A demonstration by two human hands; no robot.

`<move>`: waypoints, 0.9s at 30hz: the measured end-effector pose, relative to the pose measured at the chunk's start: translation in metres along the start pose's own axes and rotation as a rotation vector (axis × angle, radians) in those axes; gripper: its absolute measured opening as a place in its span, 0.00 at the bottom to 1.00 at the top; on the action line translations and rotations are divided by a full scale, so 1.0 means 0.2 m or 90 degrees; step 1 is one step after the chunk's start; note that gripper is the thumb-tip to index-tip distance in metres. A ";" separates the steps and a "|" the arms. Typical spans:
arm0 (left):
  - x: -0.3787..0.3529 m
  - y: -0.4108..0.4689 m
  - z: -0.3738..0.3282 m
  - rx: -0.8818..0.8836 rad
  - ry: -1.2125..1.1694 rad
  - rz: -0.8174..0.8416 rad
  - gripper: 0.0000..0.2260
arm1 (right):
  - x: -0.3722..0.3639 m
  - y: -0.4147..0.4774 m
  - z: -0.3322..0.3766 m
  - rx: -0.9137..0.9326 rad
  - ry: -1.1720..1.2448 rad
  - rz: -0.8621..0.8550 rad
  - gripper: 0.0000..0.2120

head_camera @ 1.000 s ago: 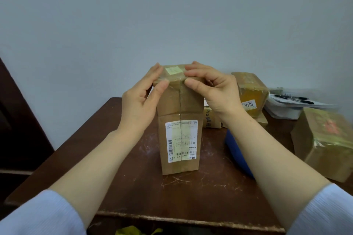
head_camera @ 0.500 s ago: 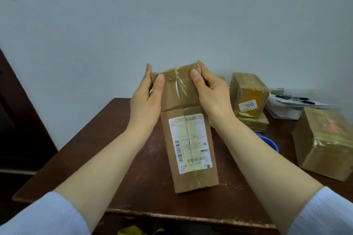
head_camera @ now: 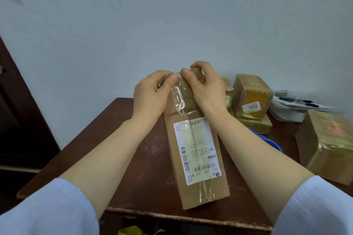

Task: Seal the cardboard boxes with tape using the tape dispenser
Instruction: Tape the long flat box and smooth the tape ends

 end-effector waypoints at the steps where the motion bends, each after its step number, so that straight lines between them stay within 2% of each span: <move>1: 0.01 0.01 0.00 0.000 -0.009 0.006 0.05 | 0.01 0.00 -0.01 0.003 0.020 -0.012 0.13; 4: 0.02 0.02 0.01 0.018 -0.041 0.028 0.10 | 0.01 0.01 -0.04 -0.010 0.089 -0.028 0.14; 8: 0.01 0.02 0.02 0.007 -0.050 0.030 0.06 | 0.00 0.02 -0.04 -0.018 0.057 -0.004 0.18; 10: 0.01 0.02 0.01 -0.011 -0.042 0.020 0.05 | 0.00 0.02 -0.04 -0.014 0.073 -0.019 0.17; 13: 0.01 0.03 0.01 -0.010 -0.041 0.048 0.05 | 0.01 0.02 -0.06 -0.023 0.150 -0.027 0.14; 16: 0.01 0.04 0.01 -0.017 -0.027 0.078 0.08 | 0.02 0.02 -0.07 -0.028 0.125 0.014 0.18; 18: 0.03 0.04 0.03 -0.013 0.001 0.046 0.08 | 0.00 0.00 -0.08 -0.056 0.067 0.078 0.26; 20: 0.08 0.05 0.12 0.036 0.011 -0.009 0.07 | -0.04 -0.06 -0.08 -0.106 -0.030 0.173 0.43; 22: 0.14 0.04 0.22 0.094 0.029 -0.061 0.09 | -0.07 -0.17 -0.10 -0.120 -0.212 0.294 0.59; 23: 0.18 0.03 0.27 0.115 0.053 -0.081 0.10 | -0.09 -0.23 -0.12 -0.119 -0.319 0.366 0.63; 25: 0.24 -0.01 0.36 0.146 0.137 -0.099 0.12 | -0.15 -0.34 -0.20 -0.110 -0.496 0.507 0.67; 27: 0.30 -0.06 0.44 0.193 0.214 -0.096 0.15 | -0.18 -0.40 -0.30 -0.106 -0.579 0.588 0.63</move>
Point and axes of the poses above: each hand's wrist, its own y-axis towards the middle knuckle, its own x-axis out of the back of the hand, z = x × y, the point moved 6 cm from there along y, towards the middle knuckle, and after that the axes turned 6 degrees about z, right-handed, at the moved point
